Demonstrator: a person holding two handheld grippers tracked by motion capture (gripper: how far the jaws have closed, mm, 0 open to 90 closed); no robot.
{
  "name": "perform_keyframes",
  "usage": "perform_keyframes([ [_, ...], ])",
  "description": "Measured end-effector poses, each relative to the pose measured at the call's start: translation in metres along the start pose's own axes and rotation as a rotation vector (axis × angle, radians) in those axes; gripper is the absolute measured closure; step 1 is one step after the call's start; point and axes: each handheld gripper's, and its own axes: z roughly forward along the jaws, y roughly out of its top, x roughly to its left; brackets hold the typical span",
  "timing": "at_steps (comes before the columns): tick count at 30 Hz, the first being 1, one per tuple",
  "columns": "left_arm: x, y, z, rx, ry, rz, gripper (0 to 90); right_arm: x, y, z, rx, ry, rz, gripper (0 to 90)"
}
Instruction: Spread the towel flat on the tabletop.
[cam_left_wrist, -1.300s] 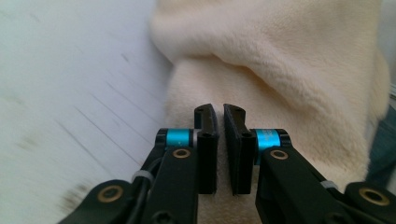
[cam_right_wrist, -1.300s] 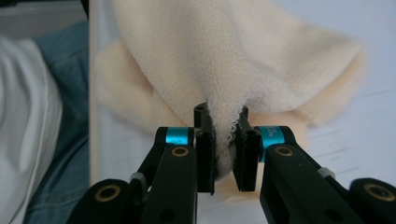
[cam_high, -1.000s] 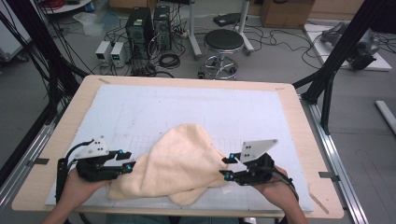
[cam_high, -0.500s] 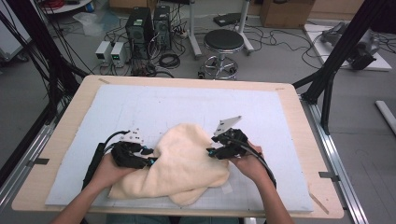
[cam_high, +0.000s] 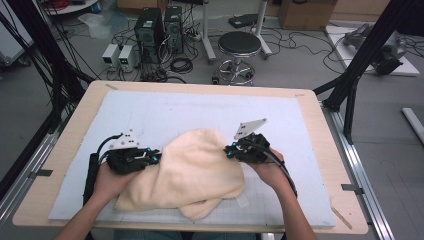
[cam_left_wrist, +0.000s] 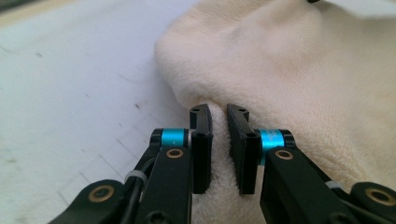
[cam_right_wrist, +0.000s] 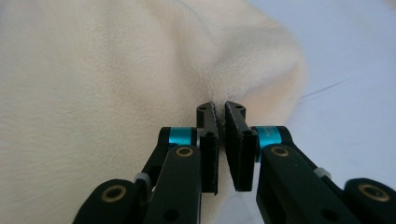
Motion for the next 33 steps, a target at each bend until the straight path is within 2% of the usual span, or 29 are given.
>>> perform_keyframes([
  [1, 0.001, 0.006, -0.007, -0.044, 0.013, -0.019, 80.0, -0.002, 0.002, -0.008, -0.02, -0.017, 0.0, 84.6],
  [3, 0.001, 0.008, -0.01, -0.059, 0.017, -0.025, 80.0, -0.004, 0.006, -0.023, -0.061, -0.043, 0.0, 84.6],
  [4, 0.001, 0.011, -0.014, -0.067, 0.036, -0.022, 80.0, -0.004, 0.008, -0.03, -0.076, -0.053, -0.007, 84.6],
  [6, 0.002, 0.011, -0.016, -0.07, 0.041, -0.02, 80.1, -0.004, 0.012, -0.041, -0.095, -0.075, -0.022, 84.6],
  [7, 0.002, 0.01, -0.018, -0.081, 0.035, -0.032, 80.1, -0.003, 0.013, -0.045, -0.1, -0.074, -0.028, 84.6],
  [8, 0.002, 0.007, -0.019, -0.061, 0.024, -0.031, 80.1, -0.003, 0.013, -0.045, -0.1, -0.074, -0.028, 84.6],
  [9, -0.001, -0.001, -0.017, 0.011, 0.0, -0.019, 80.1, 0.002, 0.01, -0.047, -0.09, -0.046, -0.03, 84.5],
  [10, -0.003, -0.006, -0.015, 0.049, -0.009, -0.013, 80.1, 0.005, 0.008, -0.044, -0.065, -0.03, -0.04, 84.4],
  [11, -0.003, -0.006, -0.015, 0.049, -0.009, -0.013, 79.9, 0.009, 0.005, -0.04, -0.037, -0.021, -0.053, 84.3],
  [12, -0.003, -0.019, -0.01, 0.122, -0.028, -0.014, 79.5, 0.013, 0.0, -0.035, -0.01, -0.008, -0.062, 84.1],
  [13, -0.003, -0.025, -0.008, 0.142, -0.028, -0.027, 79.0, 0.017, -0.005, -0.031, 0.006, 0.005, -0.059, 84.0],
  [15, -0.001, -0.03, -0.006, 0.156, -0.027, -0.033, 77.6, 0.02, -0.01, -0.026, 0.015, 0.021, -0.061, 84.0],
  [16, 0.001, -0.033, -0.006, 0.159, -0.019, -0.04, 66.1, 0.026, -0.019, -0.018, 0.037, 0.043, -0.058, 83.9],
  [17, 0.003, -0.035, -0.007, 0.158, -0.012, -0.055, 66.1, 0.026, -0.019, -0.018, 0.037, 0.043, -0.058, 83.9],
  [18, 0.006, -0.034, -0.008, 0.139, -0.015, -0.075, 60.0, 0.031, -0.026, -0.014, 0.047, 0.065, -0.065, 83.9],
  [20, 0.009, -0.029, -0.013, 0.099, 0.003, -0.088, 54.7, 0.034, -0.032, -0.012, 0.056, 0.122, -0.067, 83.2],
  [21, 0.01, -0.026, -0.014, 0.08, 0.011, -0.088, 54.7, 0.034, -0.032, -0.012, 0.056, 0.122, -0.067, 83.2],
  [22, 0.013, -0.017, -0.012, 0.059, 0.011, -0.087, 54.3, 0.034, -0.034, -0.013, 0.056, 0.12, -0.065, 78.7],
  [24, 0.014, -0.013, -0.009, 0.06, 0.01, -0.082, 52.9, 0.027, -0.032, -0.018, 0.013, 0.105, -0.035, 71.4],
  [26, 0.016, -0.006, 0.001, 0.077, 0.005, -0.067, 51.3, 0.019, -0.029, -0.022, -0.032, 0.077, 0.018, 66.6],
  [27, 0.017, -0.004, 0.007, 0.096, -0.005, -0.062, 51.3, 0.019, -0.029, -0.022, -0.032, 0.077, 0.018, 66.6],
  [28, 0.019, -0.003, 0.014, 0.122, -0.018, -0.065, 49.2, 0.01, -0.027, -0.019, -0.038, 0.05, 0.057, 59.4],
  [29, 0.021, -0.004, 0.021, 0.154, -0.027, -0.067, 49.1, 0.005, -0.028, -0.014, -0.029, 0.057, 0.081, 55.1],
  [30, 0.023, -0.008, 0.035, 0.211, -0.046, -0.065, 49.0, 0.002, -0.029, -0.007, -0.003, 0.075, 0.107, 50.3],
  [31, 0.023, -0.008, 0.035, 0.211, -0.046, -0.065, 49.5, 0.0, -0.03, 0.001, 0.024, 0.084, 0.129, 49.0],
  [32, 0.022, -0.011, 0.043, 0.256, -0.075, -0.042, 53.6, 0.0, -0.033, 0.008, 0.048, 0.09, 0.13, 49.1],
  [33, 0.021, -0.012, 0.045, 0.255, -0.092, -0.023, 62.3, 0.0, -0.035, 0.015, 0.071, 0.088, 0.124, 50.7],
])
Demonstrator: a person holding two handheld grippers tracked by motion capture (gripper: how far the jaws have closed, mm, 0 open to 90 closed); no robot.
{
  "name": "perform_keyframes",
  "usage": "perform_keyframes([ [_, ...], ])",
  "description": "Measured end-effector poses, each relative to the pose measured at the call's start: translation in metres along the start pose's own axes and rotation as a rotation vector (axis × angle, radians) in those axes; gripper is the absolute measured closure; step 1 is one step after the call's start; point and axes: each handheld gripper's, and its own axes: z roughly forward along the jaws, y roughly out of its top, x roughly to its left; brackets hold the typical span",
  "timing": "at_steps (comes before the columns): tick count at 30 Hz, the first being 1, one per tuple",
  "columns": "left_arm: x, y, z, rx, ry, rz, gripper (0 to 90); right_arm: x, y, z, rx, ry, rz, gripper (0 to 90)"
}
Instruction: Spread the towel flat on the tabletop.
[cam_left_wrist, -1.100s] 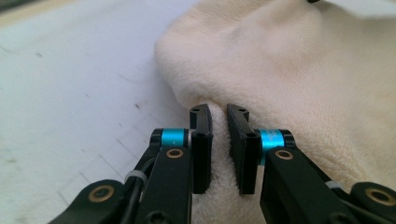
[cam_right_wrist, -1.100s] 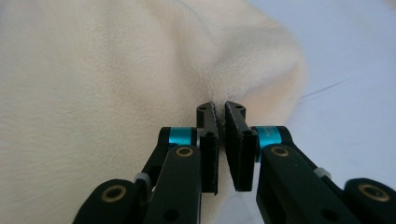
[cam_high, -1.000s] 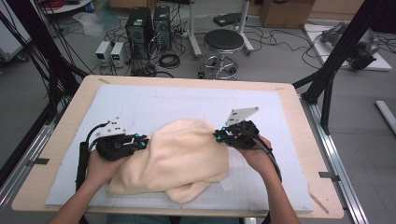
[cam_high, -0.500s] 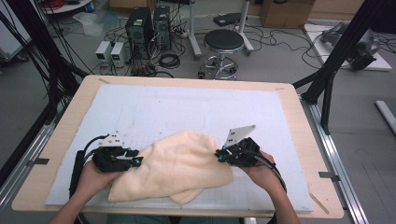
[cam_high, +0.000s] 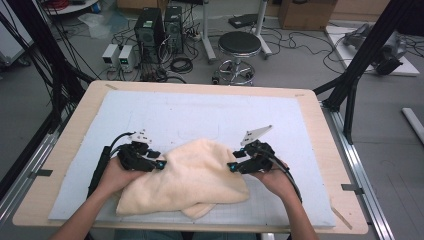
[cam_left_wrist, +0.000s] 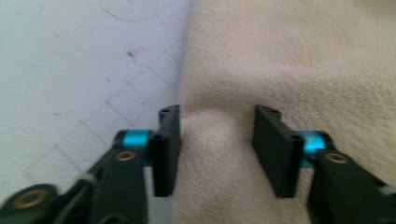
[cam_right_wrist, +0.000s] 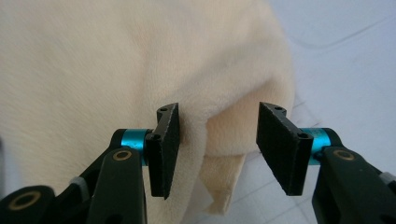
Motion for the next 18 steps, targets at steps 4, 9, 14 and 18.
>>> perform_keyframes([
  [4, -0.003, 0.002, -0.006, -0.046, 0.056, 0.027, 83.2, -0.002, -0.005, 0.014, 0.021, 0.043, -0.013, 79.8],
  [9, -0.001, 0.008, -0.027, -0.167, 0.129, -0.008, 84.8, -0.003, 0.003, 0.002, -0.037, -0.015, -0.036, 85.0],
  [14, -0.004, 0.026, -0.046, -0.252, 0.216, 0.012, 85.2, -0.002, 0.026, -0.029, -0.12, -0.127, -0.073, 85.4],
  [18, -0.007, 0.041, -0.069, -0.341, 0.244, 0.012, 85.2, 0.002, 0.048, -0.058, -0.173, -0.197, -0.125, 85.3],
])
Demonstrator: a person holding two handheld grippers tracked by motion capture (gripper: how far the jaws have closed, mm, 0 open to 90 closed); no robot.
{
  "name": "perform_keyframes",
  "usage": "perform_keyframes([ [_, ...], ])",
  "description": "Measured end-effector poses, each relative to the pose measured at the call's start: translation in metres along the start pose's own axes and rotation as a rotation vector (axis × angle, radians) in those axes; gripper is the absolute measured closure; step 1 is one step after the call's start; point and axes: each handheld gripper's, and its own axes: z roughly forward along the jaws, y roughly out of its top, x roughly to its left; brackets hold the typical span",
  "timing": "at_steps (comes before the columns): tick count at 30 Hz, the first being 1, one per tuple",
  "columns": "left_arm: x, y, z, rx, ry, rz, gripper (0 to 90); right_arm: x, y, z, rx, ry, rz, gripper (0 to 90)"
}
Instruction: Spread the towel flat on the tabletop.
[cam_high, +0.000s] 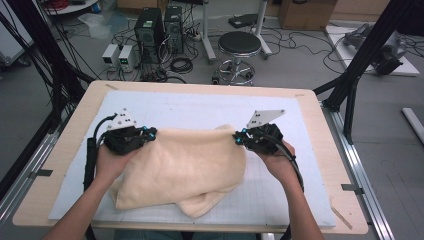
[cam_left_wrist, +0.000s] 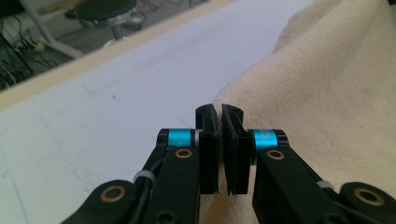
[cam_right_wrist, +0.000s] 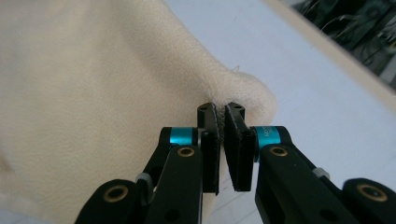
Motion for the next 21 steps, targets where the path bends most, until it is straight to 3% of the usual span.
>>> perform_keyframes([
  [3, -0.003, 0.004, -0.008, 0.006, -0.008, 0.02, 85.2, 0.006, 0.012, -0.012, -0.013, 0.001, -0.033, 85.1],
  [4, -0.006, 0.002, -0.012, 0.022, -0.021, 0.041, 85.1, 0.01, 0.012, -0.012, -0.003, 0.021, -0.05, 85.0],
  [5, -0.015, -0.01, -0.019, 0.072, -0.053, 0.078, 85.1, 0.017, 0.011, -0.012, 0.017, 0.04, -0.061, 84.8],
  [6, -0.015, -0.01, -0.019, 0.072, -0.053, 0.078, 85.2, 0.024, 0.007, -0.009, 0.039, 0.072, -0.081, 84.7],
  [7, -0.025, -0.033, -0.028, 0.112, -0.083, 0.091, 85.1, 0.032, 0.0, -0.006, 0.067, 0.101, -0.088, 84.7],
  [8, -0.025, -0.033, -0.028, 0.112, -0.083, 0.091, 85.1, 0.041, -0.008, -0.003, 0.095, 0.123, -0.102, 84.7],
  [9, -0.03, -0.045, -0.033, 0.116, -0.097, 0.087, 85.1, 0.048, -0.017, 0.0, 0.108, 0.148, -0.11, 84.7],
  [10, -0.038, -0.07, -0.043, 0.122, -0.127, 0.058, 85.1, 0.056, -0.026, 0.003, 0.109, 0.181, -0.096, 84.7],
  [13, -0.051, -0.093, -0.049, 0.163, -0.186, 0.048, 84.7, 0.076, -0.046, 0.009, 0.124, 0.25, -0.084, 84.5],
  [15, -0.056, -0.097, -0.05, 0.177, -0.204, 0.049, 83.1, 0.085, -0.052, 0.011, 0.129, 0.262, -0.093, 83.3],
  [17, -0.061, -0.096, -0.052, 0.198, -0.254, 0.068, 77.6, 0.087, -0.054, 0.011, 0.13, 0.265, -0.102, 79.8],
  [19, -0.062, -0.085, -0.056, 0.202, -0.271, 0.103, 68.0, 0.083, -0.053, 0.007, 0.12, 0.248, -0.094, 75.1],
  [21, -0.06, -0.08, -0.057, 0.192, -0.268, 0.114, 66.2, 0.076, -0.051, 0.001, 0.085, 0.239, -0.077, 71.8],
])
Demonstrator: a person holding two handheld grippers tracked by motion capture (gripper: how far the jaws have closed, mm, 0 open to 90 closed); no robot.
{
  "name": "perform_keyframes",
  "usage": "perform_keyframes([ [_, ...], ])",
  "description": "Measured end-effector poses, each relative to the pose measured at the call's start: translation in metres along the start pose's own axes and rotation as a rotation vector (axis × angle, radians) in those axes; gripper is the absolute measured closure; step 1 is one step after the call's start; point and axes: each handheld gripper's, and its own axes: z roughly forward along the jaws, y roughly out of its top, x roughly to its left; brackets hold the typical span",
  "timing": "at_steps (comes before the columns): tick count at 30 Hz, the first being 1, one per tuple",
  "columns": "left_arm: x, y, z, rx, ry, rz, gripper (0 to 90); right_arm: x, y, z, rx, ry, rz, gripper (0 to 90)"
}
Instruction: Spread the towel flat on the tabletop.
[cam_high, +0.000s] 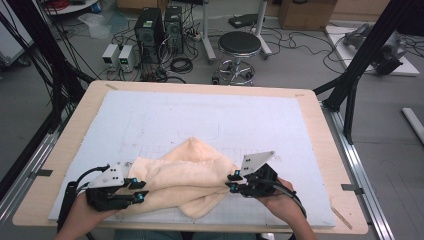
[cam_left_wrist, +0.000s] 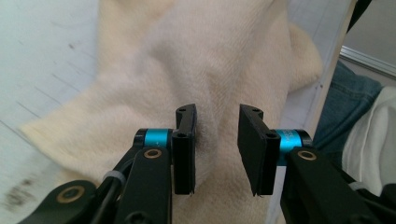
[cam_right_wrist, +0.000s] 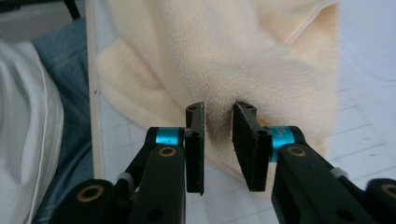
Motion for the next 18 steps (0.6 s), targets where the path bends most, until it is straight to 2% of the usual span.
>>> perform_keyframes([
  [5, 0.021, 0.018, -0.004, -0.052, 0.037, -0.023, 62.9, -0.019, 0.006, -0.013, -0.053, -0.045, 0.016, 65.9],
  [6, 0.027, 0.02, -0.004, -0.062, 0.051, -0.029, 62.9, -0.019, 0.006, -0.013, -0.053, -0.045, 0.016, 65.9],
  [7, 0.038, 0.024, 0.0, -0.083, 0.078, -0.057, 62.9, -0.028, 0.007, -0.013, -0.062, -0.065, 0.036, 64.8],
  [8, 0.038, 0.024, 0.0, -0.083, 0.078, -0.057, 63.6, -0.033, 0.007, -0.012, -0.067, -0.075, 0.041, 64.2],
  [9, 0.047, 0.024, 0.008, -0.079, 0.125, -0.089, 64.5, -0.037, 0.006, -0.01, -0.062, -0.083, 0.054, 64.0],
  [10, 0.047, 0.024, 0.008, -0.079, 0.125, -0.089, 64.7, -0.041, 0.004, -0.007, -0.049, -0.081, 0.065, 63.5],
  [12, 0.054, 0.021, 0.017, -0.044, 0.151, -0.099, 63.6, -0.047, 0.0, 0.001, -0.031, -0.087, 0.08, 62.8],
  [13, 0.056, 0.018, 0.021, -0.027, 0.148, -0.108, 62.0, -0.047, 0.0, 0.001, -0.031, -0.087, 0.08, 62.8],
  [14, 0.058, 0.014, 0.024, -0.008, 0.139, -0.112, 59.9, -0.05, -0.006, 0.007, -0.016, -0.08, 0.099, 60.6],
  [16, 0.058, 0.005, 0.031, 0.015, 0.134, -0.133, 52.4, -0.051, -0.012, 0.013, -0.025, -0.059, 0.114, 57.9],
  [17, 0.058, -0.003, 0.036, 0.047, 0.097, -0.155, 52.3, -0.052, -0.015, 0.016, -0.026, -0.044, 0.127, 54.8],
  [18, 0.058, -0.003, 0.036, 0.047, 0.097, -0.155, 53.3, -0.052, -0.015, 0.016, -0.026, -0.044, 0.127, 54.8],
])
